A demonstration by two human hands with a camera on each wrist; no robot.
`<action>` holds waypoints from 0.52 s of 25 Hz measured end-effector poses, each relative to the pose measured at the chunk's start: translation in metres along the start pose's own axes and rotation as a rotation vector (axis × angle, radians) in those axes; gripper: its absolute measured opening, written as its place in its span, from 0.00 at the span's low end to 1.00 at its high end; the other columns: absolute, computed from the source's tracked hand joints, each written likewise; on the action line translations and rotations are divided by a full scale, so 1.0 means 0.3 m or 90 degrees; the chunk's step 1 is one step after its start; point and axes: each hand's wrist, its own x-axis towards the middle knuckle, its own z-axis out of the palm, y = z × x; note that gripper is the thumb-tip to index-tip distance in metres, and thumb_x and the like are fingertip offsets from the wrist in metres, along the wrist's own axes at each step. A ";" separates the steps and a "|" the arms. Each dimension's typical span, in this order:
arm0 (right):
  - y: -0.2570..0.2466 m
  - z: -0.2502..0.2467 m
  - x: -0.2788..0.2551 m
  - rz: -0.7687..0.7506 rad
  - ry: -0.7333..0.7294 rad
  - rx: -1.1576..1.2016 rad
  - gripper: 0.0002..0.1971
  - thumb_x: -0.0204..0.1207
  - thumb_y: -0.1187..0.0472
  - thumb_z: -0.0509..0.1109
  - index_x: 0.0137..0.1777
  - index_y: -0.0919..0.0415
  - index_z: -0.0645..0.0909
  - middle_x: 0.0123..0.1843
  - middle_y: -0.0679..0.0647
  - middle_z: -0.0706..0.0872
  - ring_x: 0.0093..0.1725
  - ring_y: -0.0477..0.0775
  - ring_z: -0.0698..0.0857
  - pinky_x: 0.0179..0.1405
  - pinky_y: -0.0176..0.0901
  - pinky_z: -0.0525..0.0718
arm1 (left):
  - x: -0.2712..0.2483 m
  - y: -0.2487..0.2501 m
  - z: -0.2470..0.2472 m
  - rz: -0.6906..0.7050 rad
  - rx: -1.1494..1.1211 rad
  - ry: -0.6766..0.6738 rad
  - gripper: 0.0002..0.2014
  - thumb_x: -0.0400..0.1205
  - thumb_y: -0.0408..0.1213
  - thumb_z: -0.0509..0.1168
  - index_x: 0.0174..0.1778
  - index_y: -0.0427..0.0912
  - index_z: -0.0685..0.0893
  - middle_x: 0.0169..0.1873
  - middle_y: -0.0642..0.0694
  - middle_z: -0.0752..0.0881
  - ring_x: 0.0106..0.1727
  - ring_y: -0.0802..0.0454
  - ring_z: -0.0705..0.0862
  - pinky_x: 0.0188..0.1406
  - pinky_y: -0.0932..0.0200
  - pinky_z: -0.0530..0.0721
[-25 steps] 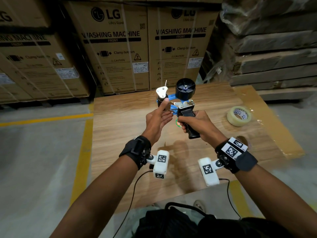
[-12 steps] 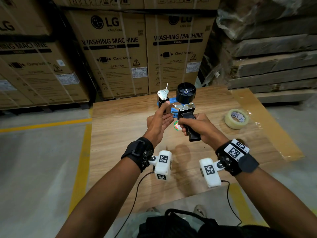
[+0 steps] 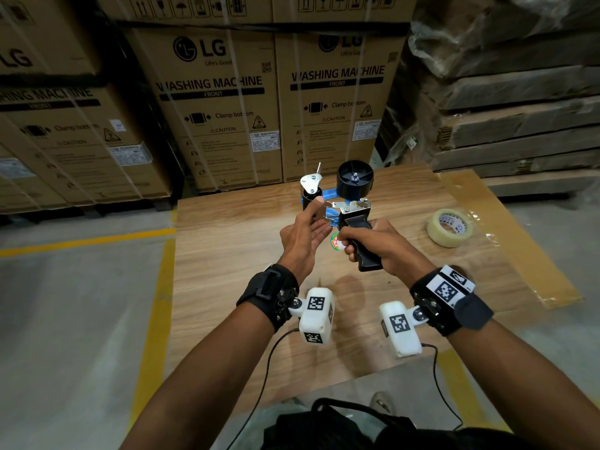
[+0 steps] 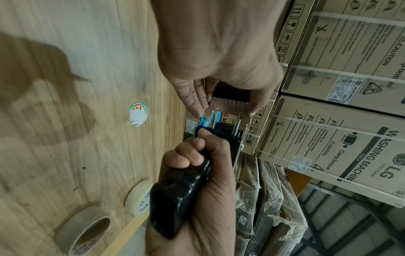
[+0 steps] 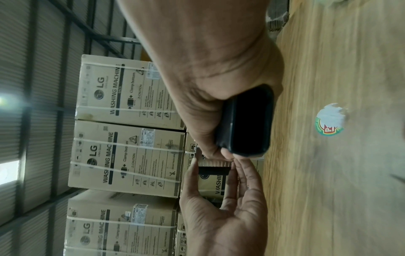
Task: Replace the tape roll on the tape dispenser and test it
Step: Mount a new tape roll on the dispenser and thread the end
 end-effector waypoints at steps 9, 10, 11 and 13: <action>0.005 -0.016 0.000 -0.018 0.021 -0.015 0.04 0.74 0.73 0.75 0.40 0.65 0.85 0.29 0.57 0.84 0.24 0.49 0.79 0.24 0.40 0.80 | 0.003 -0.022 0.025 -0.026 -0.028 -0.008 0.14 0.76 0.39 0.78 0.51 0.33 0.87 0.46 0.36 0.92 0.50 0.47 0.92 0.67 0.47 0.87; 0.008 -0.017 0.002 -0.028 0.024 -0.026 0.05 0.73 0.73 0.75 0.39 0.65 0.85 0.30 0.58 0.84 0.24 0.49 0.79 0.24 0.40 0.80 | 0.003 -0.019 0.024 -0.030 -0.032 -0.011 0.14 0.76 0.39 0.77 0.50 0.33 0.86 0.45 0.36 0.92 0.49 0.47 0.92 0.66 0.46 0.88; 0.010 -0.017 0.002 -0.036 0.024 -0.031 0.05 0.73 0.73 0.74 0.38 0.65 0.85 0.30 0.58 0.83 0.23 0.49 0.79 0.24 0.40 0.79 | 0.002 -0.014 0.021 -0.033 -0.032 -0.014 0.14 0.76 0.39 0.77 0.50 0.33 0.86 0.47 0.35 0.92 0.50 0.47 0.92 0.66 0.46 0.88; 0.010 -0.020 0.002 -0.040 0.028 -0.028 0.06 0.74 0.74 0.73 0.37 0.65 0.84 0.29 0.58 0.83 0.23 0.49 0.78 0.22 0.39 0.79 | -0.002 -0.006 0.021 -0.039 -0.021 -0.021 0.17 0.76 0.43 0.78 0.50 0.35 0.84 0.51 0.34 0.90 0.54 0.45 0.91 0.66 0.46 0.88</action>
